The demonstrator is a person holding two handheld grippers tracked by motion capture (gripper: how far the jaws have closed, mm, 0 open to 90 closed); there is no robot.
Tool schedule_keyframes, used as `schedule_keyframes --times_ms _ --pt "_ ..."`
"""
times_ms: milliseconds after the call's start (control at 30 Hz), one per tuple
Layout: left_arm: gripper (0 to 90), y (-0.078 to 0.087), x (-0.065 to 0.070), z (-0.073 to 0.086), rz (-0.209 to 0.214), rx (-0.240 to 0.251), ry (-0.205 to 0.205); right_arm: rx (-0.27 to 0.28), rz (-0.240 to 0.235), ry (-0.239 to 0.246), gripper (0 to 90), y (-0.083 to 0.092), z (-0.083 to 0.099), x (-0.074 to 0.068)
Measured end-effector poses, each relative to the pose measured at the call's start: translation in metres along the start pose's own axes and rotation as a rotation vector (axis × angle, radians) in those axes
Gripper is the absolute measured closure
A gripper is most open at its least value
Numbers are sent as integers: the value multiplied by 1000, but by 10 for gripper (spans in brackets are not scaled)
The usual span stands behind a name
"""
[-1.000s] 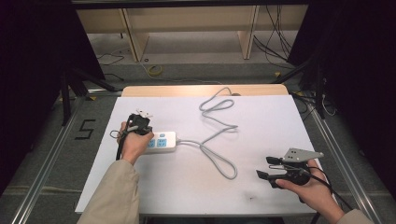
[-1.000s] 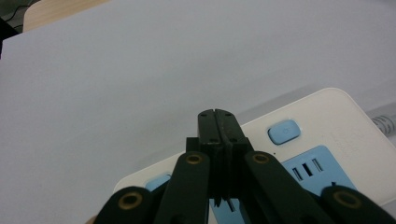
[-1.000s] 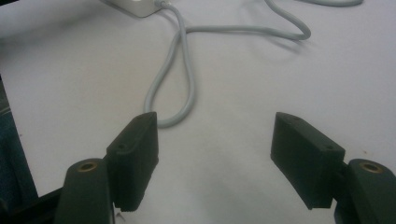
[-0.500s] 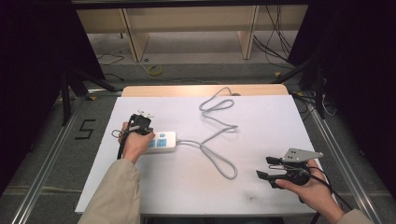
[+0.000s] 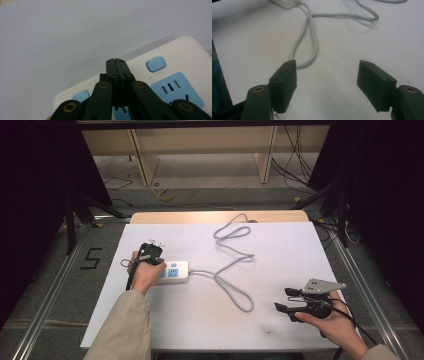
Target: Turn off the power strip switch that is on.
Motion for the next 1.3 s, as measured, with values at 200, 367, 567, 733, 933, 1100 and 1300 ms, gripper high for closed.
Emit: schedule_keyframes --times_ms 200,367,567,733,933,1100,1300 --pt "898 1 1 0 6 -6 -1 0 1 0 325 0 0 0" --pt "898 2 2 0 4 -20 -10 -2 1 0 325 0 0 0" --pt "898 2 3 0 -4 -18 -18 -1 1 -3 325 0 0 0" --pt "899 2 4 -1 -11 -28 -30 -3 1 -2 325 0 0 -1" --pt "899 1 5 -2 -26 -37 -57 -7 -1 0 325 0 1 -1" --pt "900 1 6 -2 -30 -38 -63 -9 0 -2 325 -1 1 -1" --pt "900 1 7 -4 -40 -54 -86 -13 -2 1 325 -1 1 -1"
Point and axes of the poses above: each handheld gripper's, and its own axes: y roughly backward along the jaws, z roughly out of its underside, x roughly to its right, the point moved 6 cm from there along -y, roughly forward along the jaws, and after that the axes turned 12 degrees about -z, right-handed, at the moved point
